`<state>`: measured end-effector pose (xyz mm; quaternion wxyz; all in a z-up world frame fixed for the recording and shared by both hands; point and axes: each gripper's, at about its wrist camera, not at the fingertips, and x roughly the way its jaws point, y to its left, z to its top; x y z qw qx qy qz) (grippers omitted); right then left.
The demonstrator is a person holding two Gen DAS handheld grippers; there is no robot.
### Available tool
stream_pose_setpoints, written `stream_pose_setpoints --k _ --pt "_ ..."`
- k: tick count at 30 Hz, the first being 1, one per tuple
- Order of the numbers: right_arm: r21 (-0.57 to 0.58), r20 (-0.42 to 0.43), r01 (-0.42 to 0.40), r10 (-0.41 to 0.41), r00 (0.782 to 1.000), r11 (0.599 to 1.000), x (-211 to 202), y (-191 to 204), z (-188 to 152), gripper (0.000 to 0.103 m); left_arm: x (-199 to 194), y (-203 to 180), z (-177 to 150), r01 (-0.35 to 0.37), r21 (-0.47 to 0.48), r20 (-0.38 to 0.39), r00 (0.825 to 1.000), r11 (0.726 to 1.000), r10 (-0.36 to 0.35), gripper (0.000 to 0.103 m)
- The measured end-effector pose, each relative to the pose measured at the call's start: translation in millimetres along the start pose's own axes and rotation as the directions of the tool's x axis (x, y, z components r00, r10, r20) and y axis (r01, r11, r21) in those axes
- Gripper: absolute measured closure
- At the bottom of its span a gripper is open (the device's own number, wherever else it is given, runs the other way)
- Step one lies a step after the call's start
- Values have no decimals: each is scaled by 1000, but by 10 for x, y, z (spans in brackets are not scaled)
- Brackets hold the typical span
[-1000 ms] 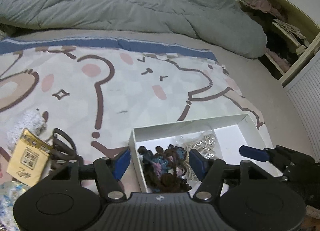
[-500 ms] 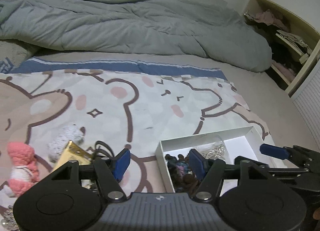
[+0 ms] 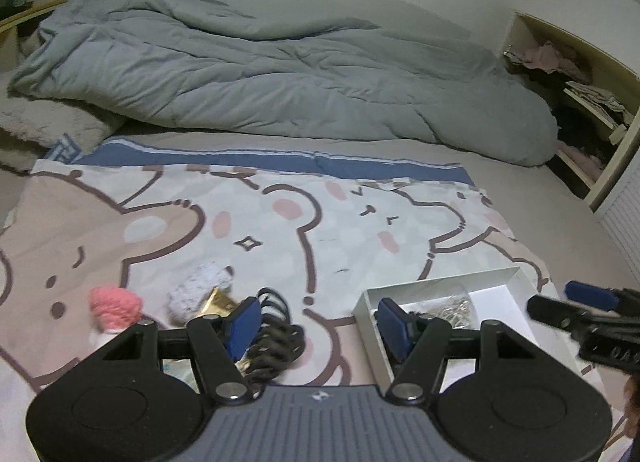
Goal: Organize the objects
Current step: 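Withdraw both tools from the box back toward the remaining items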
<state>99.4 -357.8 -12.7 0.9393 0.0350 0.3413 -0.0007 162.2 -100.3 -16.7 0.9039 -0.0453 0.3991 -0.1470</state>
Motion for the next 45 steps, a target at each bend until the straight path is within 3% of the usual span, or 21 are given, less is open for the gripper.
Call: stream_pose_setpoints --k 3,8,17,22,45 --pt "6 6 9 -9 1000 1000 -64 23 -10 22 -86 60 -36 -23 7 9 1000 1000 23 37" --pt "1 21 27 -27 999 1000 -159 72 -49 17 -233 115 -106 -63 29 32 998 998 62 20" --pt "23 43 40 -41 998 999 -292 165 -153 5 -370 243 -269 -120 69 51 992 990 117 2" --pt "38 45 36 -38 998 999 -253 232 -221 1 -400 379 -362 -144 80 46 989 986 140 0" --pt "-29 -26 -15 15 1000 999 65 806 -358 0 -620 1197 -500 -247 -10 37 968 969 247 0"
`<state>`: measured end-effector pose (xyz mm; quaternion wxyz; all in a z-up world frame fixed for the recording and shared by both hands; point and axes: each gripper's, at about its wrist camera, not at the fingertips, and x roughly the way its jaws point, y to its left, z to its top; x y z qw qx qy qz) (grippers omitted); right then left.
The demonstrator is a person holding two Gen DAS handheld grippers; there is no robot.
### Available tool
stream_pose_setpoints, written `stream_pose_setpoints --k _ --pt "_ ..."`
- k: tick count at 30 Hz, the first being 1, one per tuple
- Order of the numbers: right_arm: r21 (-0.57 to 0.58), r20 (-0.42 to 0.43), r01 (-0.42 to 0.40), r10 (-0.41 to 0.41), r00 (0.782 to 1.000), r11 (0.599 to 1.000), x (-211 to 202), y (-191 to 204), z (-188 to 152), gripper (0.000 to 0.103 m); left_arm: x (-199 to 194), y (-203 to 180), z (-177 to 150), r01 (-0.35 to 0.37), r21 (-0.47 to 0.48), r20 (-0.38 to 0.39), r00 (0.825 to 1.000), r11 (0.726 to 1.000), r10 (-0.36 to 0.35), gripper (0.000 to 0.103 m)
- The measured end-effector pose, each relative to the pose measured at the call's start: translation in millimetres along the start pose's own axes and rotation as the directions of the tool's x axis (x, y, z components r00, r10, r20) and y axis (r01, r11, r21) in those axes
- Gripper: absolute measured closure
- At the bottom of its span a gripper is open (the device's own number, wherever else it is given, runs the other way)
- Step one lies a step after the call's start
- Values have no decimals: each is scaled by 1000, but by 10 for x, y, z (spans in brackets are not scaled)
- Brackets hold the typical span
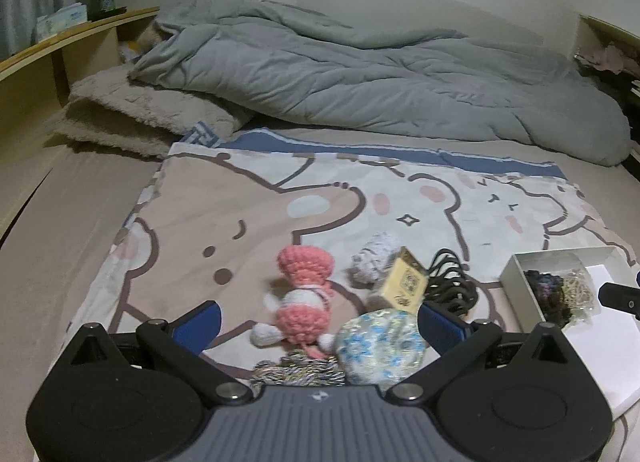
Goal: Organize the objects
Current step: 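Withdraw both tools from the box back toward the remaining items, then grasp the braided rope tassel with left tool while right tool grasps the black claw clip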
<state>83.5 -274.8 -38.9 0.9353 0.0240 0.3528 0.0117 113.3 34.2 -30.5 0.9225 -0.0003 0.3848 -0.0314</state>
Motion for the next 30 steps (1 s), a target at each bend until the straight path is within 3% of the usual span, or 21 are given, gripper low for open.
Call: stream_pose_setpoints --k 11,17,22,25,30 --pt "-47 -25 -43 42 999 998 204 371 -20 0 88 237 -12 -50 -2 -23 998 999 50 0" --pt "26 -50 -84 85 995 996 400 442 -6 0 219 247 -69 -53 28 -56 997 998 55 0" --pt "107 -68 -85 93 993 991 568 461 46 0 351 278 -144 -26 62 -85 996 998 31 0" --pt "161 -93 -96 112 989 982 705 446 73 7 443 308 -177 3 84 -114 993 996 7 0" --pt "203 -129 -94 122 984 975 941 448 75 9 631 355 -245 44 84 -189 982 995 -27 0"
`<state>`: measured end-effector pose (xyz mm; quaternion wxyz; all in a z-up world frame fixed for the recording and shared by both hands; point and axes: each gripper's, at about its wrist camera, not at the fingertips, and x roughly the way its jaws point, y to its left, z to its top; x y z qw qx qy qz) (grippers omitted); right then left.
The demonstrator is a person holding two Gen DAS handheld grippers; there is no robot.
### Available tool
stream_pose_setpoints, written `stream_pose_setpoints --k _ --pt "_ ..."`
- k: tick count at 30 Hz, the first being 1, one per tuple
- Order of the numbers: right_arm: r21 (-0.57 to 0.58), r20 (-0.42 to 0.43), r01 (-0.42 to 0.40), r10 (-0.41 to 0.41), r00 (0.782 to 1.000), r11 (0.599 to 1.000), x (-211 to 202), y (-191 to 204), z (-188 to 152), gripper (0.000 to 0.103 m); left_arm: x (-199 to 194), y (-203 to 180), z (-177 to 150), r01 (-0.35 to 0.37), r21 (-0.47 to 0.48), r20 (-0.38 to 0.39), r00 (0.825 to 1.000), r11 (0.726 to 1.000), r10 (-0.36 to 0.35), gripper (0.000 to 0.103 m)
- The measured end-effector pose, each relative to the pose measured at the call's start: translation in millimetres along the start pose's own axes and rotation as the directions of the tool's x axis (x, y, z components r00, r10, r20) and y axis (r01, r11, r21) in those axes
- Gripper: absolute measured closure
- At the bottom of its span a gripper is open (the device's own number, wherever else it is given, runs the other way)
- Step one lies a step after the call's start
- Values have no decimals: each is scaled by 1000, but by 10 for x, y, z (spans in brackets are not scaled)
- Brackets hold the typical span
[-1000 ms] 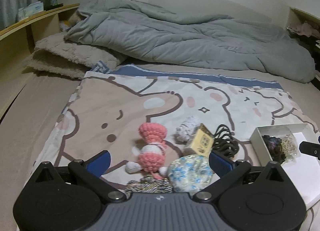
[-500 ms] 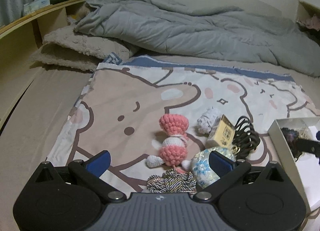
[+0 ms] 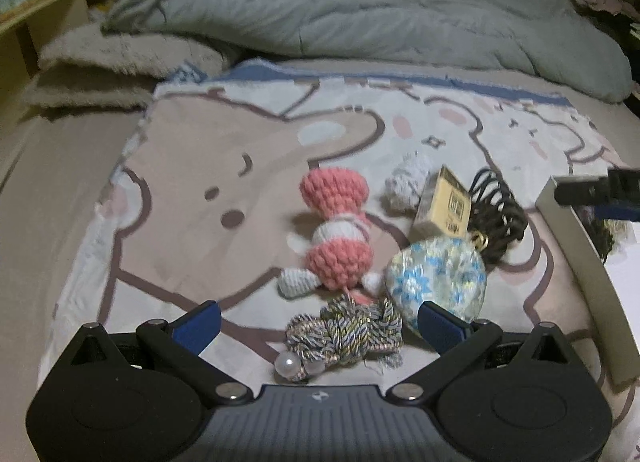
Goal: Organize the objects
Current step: 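Grasp the braided rope tassel with left tool while right tool grasps the black claw clip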
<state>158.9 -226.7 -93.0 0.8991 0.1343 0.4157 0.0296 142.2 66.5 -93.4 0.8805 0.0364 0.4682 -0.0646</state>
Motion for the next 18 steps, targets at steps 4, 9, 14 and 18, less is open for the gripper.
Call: stream_pose_setpoints --k 4,9,14,18 --pt "52 -18 -6 6 1000 999 142 -58 31 11 155 50 3 19 -45 -45 999 999 -21 0" --pt "91 -36 -8 11 999 996 315 -92 44 12 334 41 31 36 -73 -87 995 997 -43 2" --pt "95 -72 -16 23 997 995 470 -92 21 14 473 -27 46 34 4 -103 994 999 -34 7" --pt "104 -86 -17 26 996 994 546 -99 19 15 523 -74 53 81 112 -119 991 990 -68 14"
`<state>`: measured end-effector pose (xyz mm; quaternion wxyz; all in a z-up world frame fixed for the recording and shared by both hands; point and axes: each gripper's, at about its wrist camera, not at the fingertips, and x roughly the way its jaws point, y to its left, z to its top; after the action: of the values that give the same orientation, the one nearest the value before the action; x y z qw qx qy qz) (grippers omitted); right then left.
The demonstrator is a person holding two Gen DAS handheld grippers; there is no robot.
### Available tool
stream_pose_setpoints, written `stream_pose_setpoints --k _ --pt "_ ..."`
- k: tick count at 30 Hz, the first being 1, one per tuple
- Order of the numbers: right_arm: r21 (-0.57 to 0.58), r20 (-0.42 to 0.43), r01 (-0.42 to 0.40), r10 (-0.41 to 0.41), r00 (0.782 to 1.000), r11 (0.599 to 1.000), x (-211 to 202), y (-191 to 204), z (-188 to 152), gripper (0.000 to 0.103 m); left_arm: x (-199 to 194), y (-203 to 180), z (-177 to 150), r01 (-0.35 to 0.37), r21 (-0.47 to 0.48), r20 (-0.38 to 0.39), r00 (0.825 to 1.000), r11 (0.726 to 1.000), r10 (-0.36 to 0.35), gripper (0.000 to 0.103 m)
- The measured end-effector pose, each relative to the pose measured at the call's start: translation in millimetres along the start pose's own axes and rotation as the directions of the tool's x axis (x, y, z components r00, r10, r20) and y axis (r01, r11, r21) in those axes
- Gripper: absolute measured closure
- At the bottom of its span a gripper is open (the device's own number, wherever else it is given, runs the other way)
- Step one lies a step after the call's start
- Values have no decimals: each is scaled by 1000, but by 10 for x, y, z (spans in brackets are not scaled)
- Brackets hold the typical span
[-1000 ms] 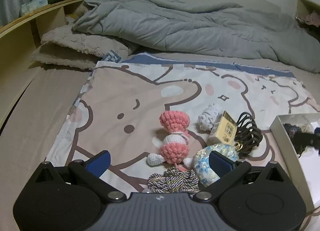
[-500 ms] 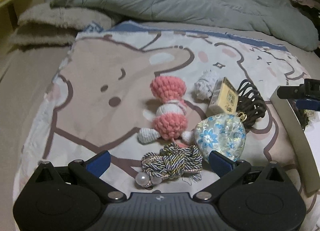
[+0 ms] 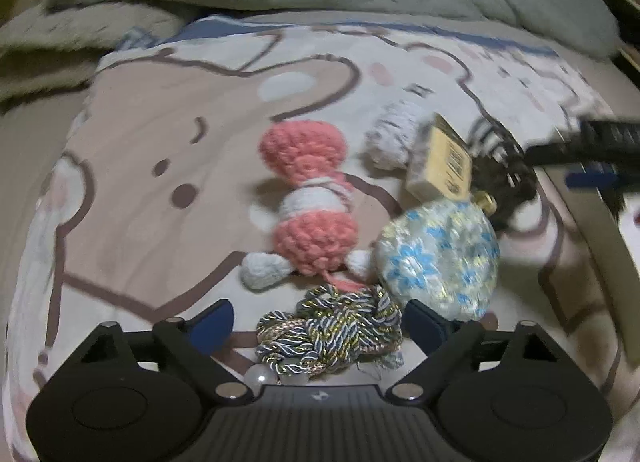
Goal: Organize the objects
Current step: 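Grasp the braided rope tassel with left tool while right tool grasps the black claw clip, then lift the rope tassel and claw clip, carrying both toward the white box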
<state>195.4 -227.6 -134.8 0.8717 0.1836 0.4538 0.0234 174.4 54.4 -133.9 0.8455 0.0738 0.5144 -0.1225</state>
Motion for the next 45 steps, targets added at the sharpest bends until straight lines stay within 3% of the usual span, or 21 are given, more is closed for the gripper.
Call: stream_pose_setpoints --k 2,7,11,18,23,25,30,36,45 --pt "9 -1 1 -1 1000 1000 27 -12 10 15 40 -23 -19 18 67 -22 1000 998 -17 21" --pt "43 -18 -16 17 1000 999 112 -47 32 15 169 -80 -92 59 194 -76 996 979 -45 21" --pt "70 -29 -15 17 999 997 177 -37 41 17 261 -164 -137 32 289 -75 997 957 -11 21" --pt "46 -38 -11 13 999 999 316 42 32 22 307 -180 -99 49 303 -74 997 952 -27 28" --pt "26 -57 -18 20 998 999 417 77 1 29 271 -92 -106 74 287 -86 995 955 -51 47" --pt "12 -57 -11 12 998 1000 442 95 -11 31 253 -58 -114 87 287 -92 994 954 -63 50" --pt "6 -47 0 0 999 1000 458 77 -1 35 242 -128 -154 79 323 -87 995 943 -53 51" --pt "-8 -63 -26 25 998 1000 485 79 -1 52 322 -239 -190 28 397 -21 1000 917 -21 48" --pt "-59 -53 -16 13 999 998 442 121 -11 53 284 -212 -124 46 321 -56 998 946 -29 55"
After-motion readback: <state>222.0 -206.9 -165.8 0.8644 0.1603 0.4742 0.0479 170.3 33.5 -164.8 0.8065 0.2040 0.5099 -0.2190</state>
